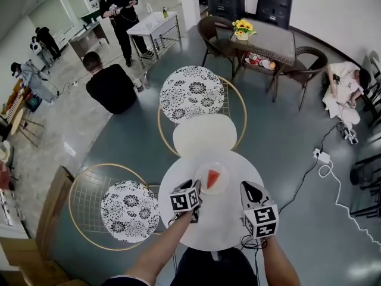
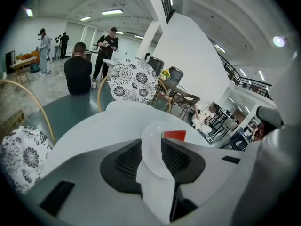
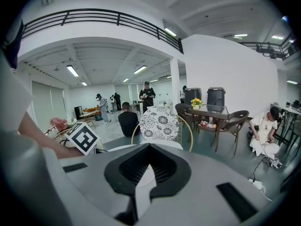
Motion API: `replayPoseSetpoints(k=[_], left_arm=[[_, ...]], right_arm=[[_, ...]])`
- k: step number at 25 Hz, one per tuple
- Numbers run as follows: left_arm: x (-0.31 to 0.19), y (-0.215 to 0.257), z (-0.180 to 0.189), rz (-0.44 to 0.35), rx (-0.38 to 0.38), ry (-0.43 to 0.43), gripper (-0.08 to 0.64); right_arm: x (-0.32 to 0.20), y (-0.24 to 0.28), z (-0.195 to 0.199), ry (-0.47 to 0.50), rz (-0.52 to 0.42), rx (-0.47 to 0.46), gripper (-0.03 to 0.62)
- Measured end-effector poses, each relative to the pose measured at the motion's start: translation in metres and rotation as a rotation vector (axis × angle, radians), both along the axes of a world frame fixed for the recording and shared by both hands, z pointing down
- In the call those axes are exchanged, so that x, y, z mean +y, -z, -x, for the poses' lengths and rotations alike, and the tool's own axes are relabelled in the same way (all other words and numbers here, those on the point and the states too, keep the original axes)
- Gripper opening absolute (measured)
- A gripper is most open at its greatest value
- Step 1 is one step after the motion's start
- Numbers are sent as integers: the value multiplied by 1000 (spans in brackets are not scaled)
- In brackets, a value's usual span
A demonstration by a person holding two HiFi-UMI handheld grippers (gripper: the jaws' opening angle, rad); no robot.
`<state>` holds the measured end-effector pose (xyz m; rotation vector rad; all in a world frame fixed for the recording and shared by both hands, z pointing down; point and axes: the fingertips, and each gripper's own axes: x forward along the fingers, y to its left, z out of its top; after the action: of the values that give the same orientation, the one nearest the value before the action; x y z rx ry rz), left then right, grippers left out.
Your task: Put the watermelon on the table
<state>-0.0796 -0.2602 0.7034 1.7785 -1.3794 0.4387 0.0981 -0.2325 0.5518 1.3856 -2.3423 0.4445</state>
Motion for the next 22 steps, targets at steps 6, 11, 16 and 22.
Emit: replayPoseSetpoints(k=[6,11,16,22], left_arm=[[8,74,-9,-227,4,-94,129],[19,138,-28,-423,-9,-197,127],[43,189,-53,-578,-75,-317,40],[67,224,-78,-644,-58,-380,5]], right_arm=[[1,23,7,17,-37,-29,2],[0,40,15,39,-72,-58,2],[4,62,23,62,-110,-90,2],[13,83,31,102,-153,-122,2]])
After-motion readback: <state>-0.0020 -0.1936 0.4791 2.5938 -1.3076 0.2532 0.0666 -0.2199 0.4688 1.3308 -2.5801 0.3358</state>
